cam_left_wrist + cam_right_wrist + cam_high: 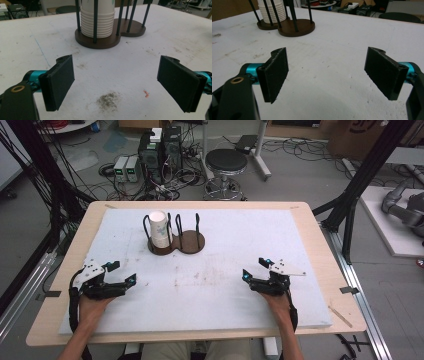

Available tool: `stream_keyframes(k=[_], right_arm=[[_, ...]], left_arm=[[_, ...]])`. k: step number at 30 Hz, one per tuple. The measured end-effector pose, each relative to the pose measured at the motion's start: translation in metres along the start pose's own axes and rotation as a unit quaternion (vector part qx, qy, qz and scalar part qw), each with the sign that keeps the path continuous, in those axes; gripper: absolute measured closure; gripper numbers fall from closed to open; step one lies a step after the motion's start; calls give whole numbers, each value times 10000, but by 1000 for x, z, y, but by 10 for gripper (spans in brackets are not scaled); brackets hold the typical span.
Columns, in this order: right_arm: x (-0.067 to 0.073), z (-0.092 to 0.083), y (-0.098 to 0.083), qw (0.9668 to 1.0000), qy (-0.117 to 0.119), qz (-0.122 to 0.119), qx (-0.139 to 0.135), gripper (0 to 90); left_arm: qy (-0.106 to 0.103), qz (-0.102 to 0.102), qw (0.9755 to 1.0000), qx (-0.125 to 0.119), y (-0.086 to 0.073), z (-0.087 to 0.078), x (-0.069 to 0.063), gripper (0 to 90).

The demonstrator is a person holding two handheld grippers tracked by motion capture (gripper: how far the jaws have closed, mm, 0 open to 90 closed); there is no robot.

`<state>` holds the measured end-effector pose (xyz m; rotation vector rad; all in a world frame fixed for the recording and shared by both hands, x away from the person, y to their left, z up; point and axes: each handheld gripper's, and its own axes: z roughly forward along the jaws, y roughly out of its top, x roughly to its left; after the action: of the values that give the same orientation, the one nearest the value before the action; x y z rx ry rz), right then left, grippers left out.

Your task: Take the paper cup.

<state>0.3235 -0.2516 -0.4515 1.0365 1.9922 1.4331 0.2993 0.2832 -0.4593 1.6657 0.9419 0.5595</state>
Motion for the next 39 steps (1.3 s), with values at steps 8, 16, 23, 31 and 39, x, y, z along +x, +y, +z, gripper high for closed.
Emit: stream_keyframes(k=[8,16,23,31,39], right_arm=[[-1,0,0,10000,33,-1,-16,197],[0,-1,0,10000,26,5,-38,197],[-1,0,0,10000,39,21,-30,197],[0,0,0,10000,36,23,-8,197],[0,0,0,10000,41,12,-1,197]], left_arm=[[-48,42,10000,68,0,0,-1,141],[-19,47,9999,99,0,-1,-1,141],[74,192,9994,-279,11,-8,0,141],[-62,333,9984,-460,38,-14,5,140],[-327,564,9968,-467,87,-12,15,137]])
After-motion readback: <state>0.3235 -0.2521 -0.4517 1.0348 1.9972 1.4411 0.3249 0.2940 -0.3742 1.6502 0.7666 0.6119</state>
